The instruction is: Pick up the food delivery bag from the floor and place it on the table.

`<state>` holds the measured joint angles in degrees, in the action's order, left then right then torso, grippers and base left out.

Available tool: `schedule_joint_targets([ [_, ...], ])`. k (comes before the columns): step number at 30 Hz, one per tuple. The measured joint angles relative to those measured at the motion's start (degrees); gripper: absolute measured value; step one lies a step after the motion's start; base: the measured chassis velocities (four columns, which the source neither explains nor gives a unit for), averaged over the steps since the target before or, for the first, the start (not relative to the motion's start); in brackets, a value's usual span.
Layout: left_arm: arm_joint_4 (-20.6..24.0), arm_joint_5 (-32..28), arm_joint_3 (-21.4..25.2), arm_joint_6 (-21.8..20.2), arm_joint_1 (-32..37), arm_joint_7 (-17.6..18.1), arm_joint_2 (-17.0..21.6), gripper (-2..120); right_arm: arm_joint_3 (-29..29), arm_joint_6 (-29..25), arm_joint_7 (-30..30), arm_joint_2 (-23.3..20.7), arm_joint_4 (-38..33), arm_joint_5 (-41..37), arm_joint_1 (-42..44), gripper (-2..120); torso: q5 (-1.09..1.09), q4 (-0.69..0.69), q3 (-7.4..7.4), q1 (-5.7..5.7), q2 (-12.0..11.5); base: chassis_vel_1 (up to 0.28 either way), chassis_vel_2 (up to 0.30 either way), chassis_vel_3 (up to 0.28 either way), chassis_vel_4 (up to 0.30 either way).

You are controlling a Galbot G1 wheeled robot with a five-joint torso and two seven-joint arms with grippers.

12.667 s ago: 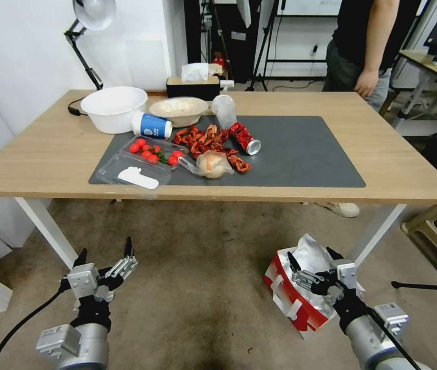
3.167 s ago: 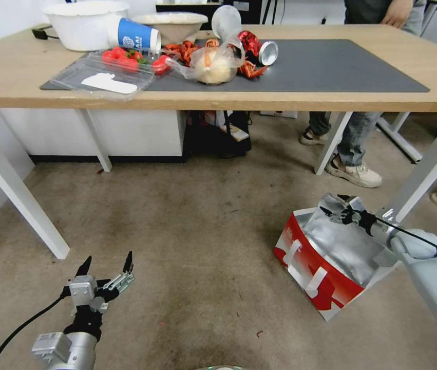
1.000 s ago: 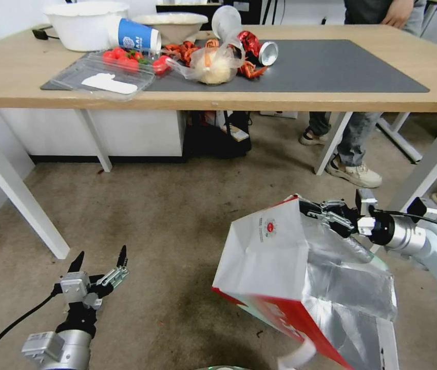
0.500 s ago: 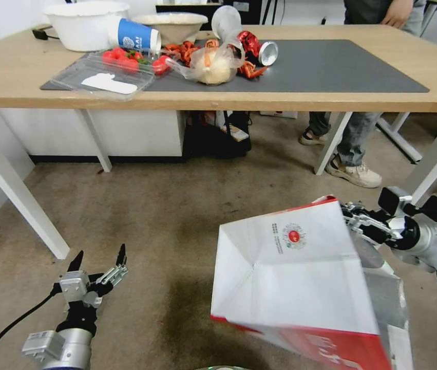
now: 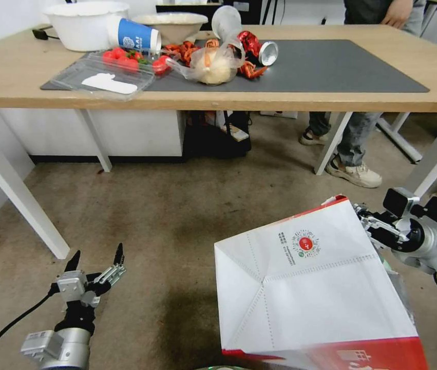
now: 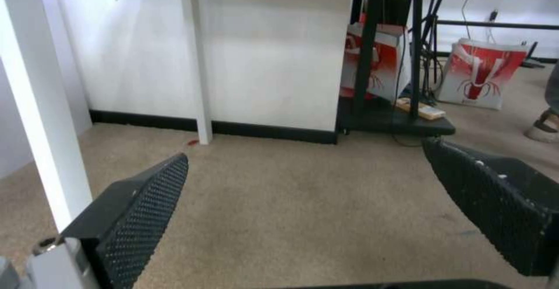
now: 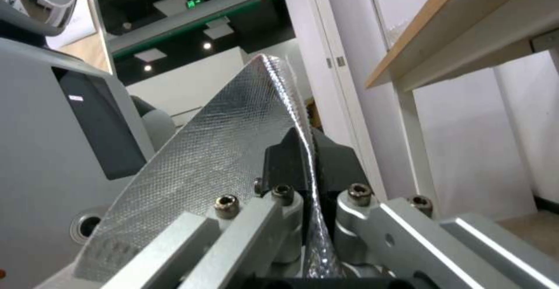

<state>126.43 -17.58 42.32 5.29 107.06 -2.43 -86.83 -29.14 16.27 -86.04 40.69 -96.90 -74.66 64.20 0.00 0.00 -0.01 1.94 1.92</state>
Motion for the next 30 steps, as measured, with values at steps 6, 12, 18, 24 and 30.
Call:
schedule_joint_targets([
  [6, 0.0, 0.3, -0.2, 0.3, 0.0, 0.0, -0.1, 100, -0.5, 0.0, 0.1, -0.1, -0.6, 0.3, 0.9, 0, 0.0, 0.0, 0.0, 0.0, 0.0, 0.0, 0.0, 0.0, 0.0],
  [12, 0.3, 0.0, -0.3, 1.1, 0.4, -0.1, -0.1, 100, -0.8, -0.1, 0.0, 0.2, -1.1, 1.1, 1.8, 0, 0.0, 0.0, 0.04, 0.01, 0.1, 0.0, 0.0, 0.0, 0.0],
  [18, 0.3, -0.1, -0.4, 1.5, 0.5, -0.4, -0.2, 100, -0.9, -0.2, -0.3, 0.6, -1.2, 1.9, 2.2, 0, 0.0, 0.01, 1.21, 0.09, 1.3, 0.0, 0.0, 0.0, 0.0],
  [24, 0.4, -0.2, -0.3, 1.4, 0.5, -0.4, -0.2, 100, -0.8, -0.2, -0.3, 0.8, -1.2, 2.2, 2.2, 0, 0.0, 0.0, 2.43, 0.1, 2.6, 0.0, 0.0, 0.0, 0.0],
  [30, 0.5, 0.0, -0.2, 1.2, 0.5, -0.1, -0.2, 100, -0.6, -0.3, -0.3, 0.9, -1.3, 2.2, 2.0, 0, 0.0, 0.01, 3.96, 0.32, 4.3, 0.0, 0.0, 0.0, 0.0],
])
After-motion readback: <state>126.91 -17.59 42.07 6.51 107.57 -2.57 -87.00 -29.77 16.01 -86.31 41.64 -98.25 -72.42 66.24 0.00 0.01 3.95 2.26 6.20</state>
